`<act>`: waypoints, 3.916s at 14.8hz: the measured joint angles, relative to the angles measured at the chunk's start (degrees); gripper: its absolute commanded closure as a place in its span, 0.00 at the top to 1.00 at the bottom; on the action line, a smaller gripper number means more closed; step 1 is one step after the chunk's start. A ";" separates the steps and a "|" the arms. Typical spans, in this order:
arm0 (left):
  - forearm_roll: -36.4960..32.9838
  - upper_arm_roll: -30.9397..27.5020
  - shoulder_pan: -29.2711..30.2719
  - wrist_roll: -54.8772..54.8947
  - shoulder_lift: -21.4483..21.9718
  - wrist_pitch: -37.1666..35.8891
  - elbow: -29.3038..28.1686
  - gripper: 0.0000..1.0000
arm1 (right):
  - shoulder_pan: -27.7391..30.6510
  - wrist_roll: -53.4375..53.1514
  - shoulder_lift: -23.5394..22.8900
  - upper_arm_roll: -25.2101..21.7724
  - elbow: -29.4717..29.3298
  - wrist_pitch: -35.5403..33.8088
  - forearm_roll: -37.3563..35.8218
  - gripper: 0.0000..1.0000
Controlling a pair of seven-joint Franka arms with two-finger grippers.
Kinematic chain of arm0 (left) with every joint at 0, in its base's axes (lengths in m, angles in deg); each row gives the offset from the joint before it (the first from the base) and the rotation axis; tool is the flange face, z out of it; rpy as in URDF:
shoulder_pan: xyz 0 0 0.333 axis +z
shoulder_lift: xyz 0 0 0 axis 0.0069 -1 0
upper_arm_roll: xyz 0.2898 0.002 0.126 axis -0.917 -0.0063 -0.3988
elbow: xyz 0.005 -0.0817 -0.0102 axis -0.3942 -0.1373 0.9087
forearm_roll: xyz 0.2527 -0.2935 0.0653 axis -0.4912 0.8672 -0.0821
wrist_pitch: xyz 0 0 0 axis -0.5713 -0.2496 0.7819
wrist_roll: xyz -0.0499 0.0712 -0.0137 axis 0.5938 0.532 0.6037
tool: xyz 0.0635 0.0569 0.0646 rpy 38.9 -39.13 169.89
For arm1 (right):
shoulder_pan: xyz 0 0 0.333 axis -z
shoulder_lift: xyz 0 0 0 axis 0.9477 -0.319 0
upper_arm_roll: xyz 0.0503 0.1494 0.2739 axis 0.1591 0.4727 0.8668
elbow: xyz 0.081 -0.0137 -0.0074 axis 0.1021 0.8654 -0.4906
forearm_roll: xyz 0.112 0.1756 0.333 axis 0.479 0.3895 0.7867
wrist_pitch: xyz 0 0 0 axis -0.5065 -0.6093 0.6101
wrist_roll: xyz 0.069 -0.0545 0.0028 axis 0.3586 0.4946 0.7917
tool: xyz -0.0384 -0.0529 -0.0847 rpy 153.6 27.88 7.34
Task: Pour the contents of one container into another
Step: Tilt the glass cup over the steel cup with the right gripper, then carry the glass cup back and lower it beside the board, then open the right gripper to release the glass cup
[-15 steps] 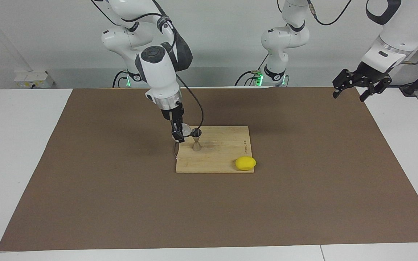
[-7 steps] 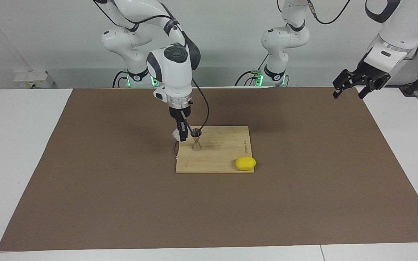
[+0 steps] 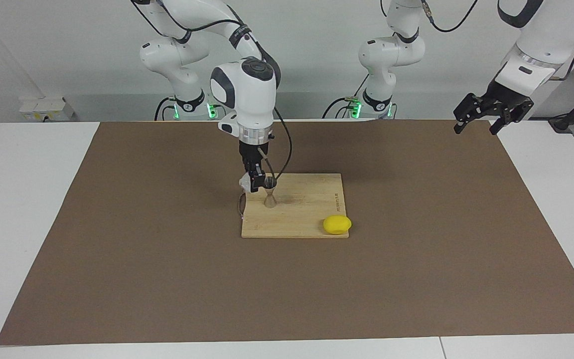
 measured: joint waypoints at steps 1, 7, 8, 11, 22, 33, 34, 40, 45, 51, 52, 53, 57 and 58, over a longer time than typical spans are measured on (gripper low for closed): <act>-0.01 -1.94 -2.32 -0.08 0.00 0.00 0.00 1.00 | -0.30 0.00 0.09 0.00 0.00 -0.40 -0.83 0.00; -0.22 -6.21 -5.69 -0.13 0.00 0.07 0.00 1.00 | -1.07 0.00 0.38 -0.07 -0.08 -1.71 -2.06 0.00; -0.24 -6.22 -5.70 -0.13 0.00 0.07 0.00 1.00 | -1.06 0.00 0.38 -0.12 -0.10 -1.71 -2.06 0.00; -0.30 -6.50 -5.70 -0.13 0.01 0.03 0.01 1.00 | -0.88 -0.36 0.38 -0.34 -0.32 -1.71 -0.14 0.00; -0.42 -4.39 -3.43 -0.14 0.14 -0.01 0.71 1.00 | 3.25 3.51 0.35 -0.60 -0.83 -1.43 15.86 0.00; -4.61 -4.09 -3.30 -0.14 0.38 -0.07 0.77 1.00 | 21.42 31.43 -0.75 -1.05 4.35 -0.57 47.27 0.00; -4.72 -4.03 -3.30 -0.14 0.42 -0.07 0.77 1.00 | 23.59 34.29 -1.30 -1.08 4.99 -0.56 49.59 0.00; -4.74 -3.93 -3.30 -0.14 0.76 -0.08 0.77 1.00 | 31.62 43.55 -5.17 -1.07 6.51 -0.67 53.14 0.00; -4.74 -3.67 -3.30 -0.14 0.81 -0.14 0.77 1.00 | 36.66 52.56 -8.83 -1.04 7.22 -1.36 55.20 0.00; -4.74 -3.47 -3.30 -0.16 0.83 -0.19 0.77 1.00 | 39.81 56.73 -10.86 -1.04 7.58 -2.94 56.24 0.89; -4.74 -3.46 -3.30 -0.16 0.83 -0.22 0.77 1.00 | 39.85 56.73 -10.85 -1.04 7.78 -2.92 56.59 0.99; -4.74 -3.45 -3.30 -0.16 0.83 -0.25 0.76 1.00 | 39.93 56.73 -10.82 -1.05 8.14 -2.88 56.68 1.00; -4.74 -3.44 -3.30 -0.16 0.95 -0.33 0.76 1.00 | 40.32 56.80 -9.62 -1.05 8.68 -2.83 56.71 1.00; -4.74 -3.44 -3.30 -0.16 0.96 -0.38 0.76 1.00 | 40.33 56.82 -8.64 -1.05 8.82 -2.84 56.71 1.00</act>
